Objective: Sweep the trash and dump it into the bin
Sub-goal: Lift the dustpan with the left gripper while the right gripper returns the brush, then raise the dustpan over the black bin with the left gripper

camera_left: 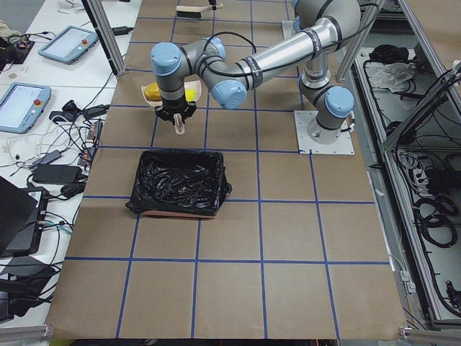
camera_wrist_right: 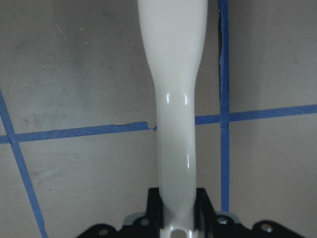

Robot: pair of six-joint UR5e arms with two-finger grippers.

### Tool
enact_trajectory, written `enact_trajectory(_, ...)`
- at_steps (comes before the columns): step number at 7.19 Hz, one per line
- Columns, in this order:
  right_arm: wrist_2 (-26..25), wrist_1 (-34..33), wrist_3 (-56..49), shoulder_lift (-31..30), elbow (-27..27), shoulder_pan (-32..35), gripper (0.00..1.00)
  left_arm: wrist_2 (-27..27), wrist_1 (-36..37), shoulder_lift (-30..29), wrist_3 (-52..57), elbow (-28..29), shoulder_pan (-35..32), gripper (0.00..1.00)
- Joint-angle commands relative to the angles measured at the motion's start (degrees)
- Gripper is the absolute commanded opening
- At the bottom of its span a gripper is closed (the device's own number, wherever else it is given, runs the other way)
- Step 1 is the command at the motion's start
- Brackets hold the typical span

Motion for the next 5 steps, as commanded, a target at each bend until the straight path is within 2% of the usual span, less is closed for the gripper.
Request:
enact_trajectory(1,-0.75,-1.32,-2.98,0.93,0.14,-1.41,0.00,0.16,-0.09,-0.02,0.47,0.24,7.07,0.00)
enact_trajectory(3,-0.49,-1.24,-3.07,1.90,0.14,-4.14,0.00,0.16,-0.01,0.07,0.38,0.41,13.04,0.00)
enact_trajectory(5,-0.49,-1.06,-3.07,1.99,0.14,-4.15,0.00,0.51,-0.09,-0.54,0.47,0.41,17.29,0.00)
